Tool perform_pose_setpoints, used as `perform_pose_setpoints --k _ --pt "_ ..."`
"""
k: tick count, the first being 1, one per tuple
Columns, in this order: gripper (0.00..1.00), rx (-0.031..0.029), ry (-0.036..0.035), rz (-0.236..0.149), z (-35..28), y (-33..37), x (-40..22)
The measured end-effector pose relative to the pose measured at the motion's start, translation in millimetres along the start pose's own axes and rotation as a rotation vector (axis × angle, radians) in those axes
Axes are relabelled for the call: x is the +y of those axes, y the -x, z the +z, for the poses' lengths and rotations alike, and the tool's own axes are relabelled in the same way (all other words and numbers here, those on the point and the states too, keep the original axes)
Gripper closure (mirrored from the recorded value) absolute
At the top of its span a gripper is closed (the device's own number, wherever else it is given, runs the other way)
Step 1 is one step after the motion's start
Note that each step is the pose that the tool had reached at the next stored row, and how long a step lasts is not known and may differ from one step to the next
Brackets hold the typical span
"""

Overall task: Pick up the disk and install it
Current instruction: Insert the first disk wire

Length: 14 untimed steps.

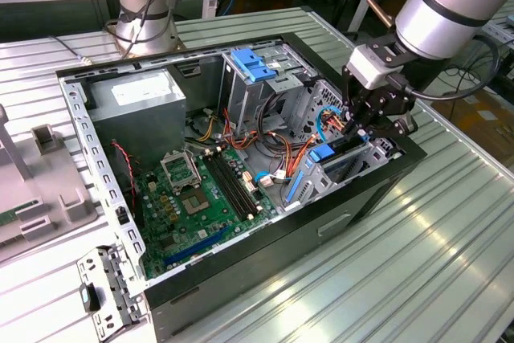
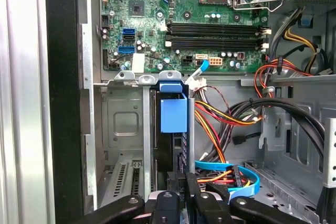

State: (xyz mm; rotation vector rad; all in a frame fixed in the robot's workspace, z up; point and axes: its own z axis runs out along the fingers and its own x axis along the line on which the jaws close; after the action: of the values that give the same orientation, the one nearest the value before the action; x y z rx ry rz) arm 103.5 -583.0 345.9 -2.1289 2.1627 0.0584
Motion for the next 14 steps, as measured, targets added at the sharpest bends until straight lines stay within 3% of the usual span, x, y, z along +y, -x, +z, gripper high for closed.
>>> perform_pose_setpoints --k 14 --pt "0.83 -0.0007 0.0017 -0.016 1.1 1.0 -3.0"
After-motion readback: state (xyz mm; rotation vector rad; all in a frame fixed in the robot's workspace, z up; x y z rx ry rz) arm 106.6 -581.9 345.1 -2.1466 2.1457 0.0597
